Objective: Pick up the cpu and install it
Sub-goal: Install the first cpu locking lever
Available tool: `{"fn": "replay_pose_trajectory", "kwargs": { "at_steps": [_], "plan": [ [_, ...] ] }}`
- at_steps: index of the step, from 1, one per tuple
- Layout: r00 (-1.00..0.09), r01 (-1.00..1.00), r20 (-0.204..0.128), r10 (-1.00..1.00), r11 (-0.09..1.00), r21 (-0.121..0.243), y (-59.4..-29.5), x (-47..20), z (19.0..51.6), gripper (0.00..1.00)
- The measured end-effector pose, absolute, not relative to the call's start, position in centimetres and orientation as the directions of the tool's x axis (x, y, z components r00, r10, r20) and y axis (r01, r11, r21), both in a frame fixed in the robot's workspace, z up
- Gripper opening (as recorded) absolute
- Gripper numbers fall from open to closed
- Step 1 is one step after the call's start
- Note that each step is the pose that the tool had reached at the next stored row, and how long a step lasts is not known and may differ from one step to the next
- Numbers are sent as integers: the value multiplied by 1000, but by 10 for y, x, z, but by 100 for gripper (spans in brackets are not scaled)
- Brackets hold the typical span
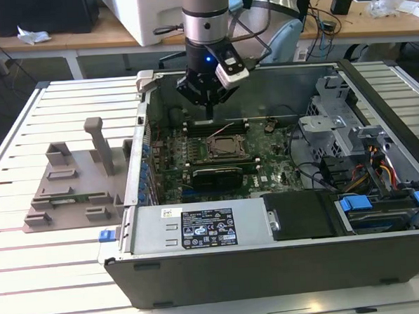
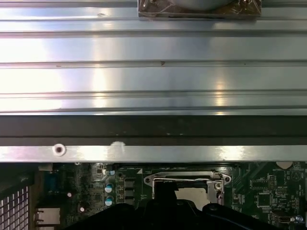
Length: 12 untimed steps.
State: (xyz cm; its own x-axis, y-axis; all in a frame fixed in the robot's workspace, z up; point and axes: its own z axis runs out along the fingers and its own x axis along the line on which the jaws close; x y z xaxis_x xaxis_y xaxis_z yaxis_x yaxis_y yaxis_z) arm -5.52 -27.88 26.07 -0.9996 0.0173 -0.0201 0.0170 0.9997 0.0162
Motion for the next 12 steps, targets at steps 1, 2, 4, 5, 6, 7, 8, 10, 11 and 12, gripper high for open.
{"fn": "replay_pose_trajectory", "kwargs": {
  "at_steps": [1,2,4,5,6,7,8,10,11,12],
  "plan": [
    [-1000,17,-20,17,1000,16,-279,-52,260,11],
    [-1000,17,-20,17,1000,16,-279,-51,260,11],
    [-1000,17,-20,17,1000,16,-279,-51,260,11],
    [-1000,17,-20,17,1000,16,-279,-51,260,11],
    [-1000,17,-20,17,1000,16,-279,-51,260,11],
    [-1000,17,-20,17,1000,16,-279,-51,260,11],
    [-1000,17,-20,17,1000,16,-279,-51,259,11],
    [-1000,17,-19,17,1000,16,-279,-51,255,11],
    [-1000,17,-19,17,1000,16,-279,-51,253,11],
    [-1000,17,-19,17,1000,17,-279,-51,252,11]
  ]
}}
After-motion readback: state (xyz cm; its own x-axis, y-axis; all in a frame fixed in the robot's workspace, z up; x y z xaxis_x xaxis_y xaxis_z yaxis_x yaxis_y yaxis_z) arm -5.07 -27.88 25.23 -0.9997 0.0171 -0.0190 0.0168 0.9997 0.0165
